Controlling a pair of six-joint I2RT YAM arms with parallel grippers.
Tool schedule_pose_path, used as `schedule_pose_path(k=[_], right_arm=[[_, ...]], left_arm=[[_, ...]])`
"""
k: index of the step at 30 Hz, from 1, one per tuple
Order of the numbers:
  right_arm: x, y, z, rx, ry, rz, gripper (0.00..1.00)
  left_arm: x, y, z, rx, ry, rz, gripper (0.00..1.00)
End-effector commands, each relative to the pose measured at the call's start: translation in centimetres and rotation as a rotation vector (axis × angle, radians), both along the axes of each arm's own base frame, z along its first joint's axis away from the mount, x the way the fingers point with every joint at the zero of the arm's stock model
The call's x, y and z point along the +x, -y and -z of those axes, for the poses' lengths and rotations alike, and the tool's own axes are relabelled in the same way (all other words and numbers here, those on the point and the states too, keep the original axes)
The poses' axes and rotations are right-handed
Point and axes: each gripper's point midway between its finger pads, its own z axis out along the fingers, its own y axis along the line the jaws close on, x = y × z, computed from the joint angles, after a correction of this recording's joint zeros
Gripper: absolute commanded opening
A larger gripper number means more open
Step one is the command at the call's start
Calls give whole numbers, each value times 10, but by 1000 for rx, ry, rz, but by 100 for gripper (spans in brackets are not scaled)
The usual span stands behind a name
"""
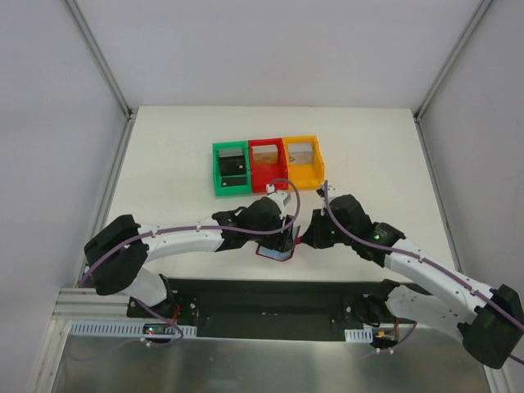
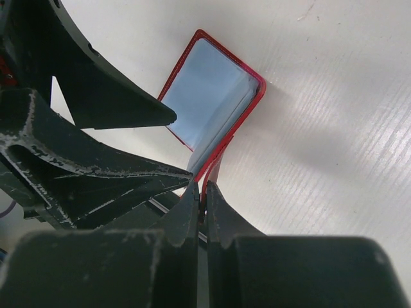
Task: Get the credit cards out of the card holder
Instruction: Remove the credit card from the card holder.
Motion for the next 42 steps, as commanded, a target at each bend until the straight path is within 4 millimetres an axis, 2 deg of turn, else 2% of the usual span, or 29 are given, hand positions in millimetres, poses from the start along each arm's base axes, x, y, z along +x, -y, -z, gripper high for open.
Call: schedule_pose_path(k=[1,10,23,25,39,42], right_arm=[[2,-1,-17,17,38,-6,0],[-1,5,-5,-10,26,0,0],[-6,12,12,-31,0,10,0],[-6,13,14,-32,-3,12,0],[-5,10,1,9,17,15,0],[-4,10,0,12,21,17,0]], left_arm=[[5,-1,-10,-9,45,-16,58],[13,-8,-11,4,78,-48,62],[7,15,2,12,14,36,63],[9,22,-2,-10,23,40,63],[6,20,23,45,-9,51,58],[7,19,26,55,-7,47,53]])
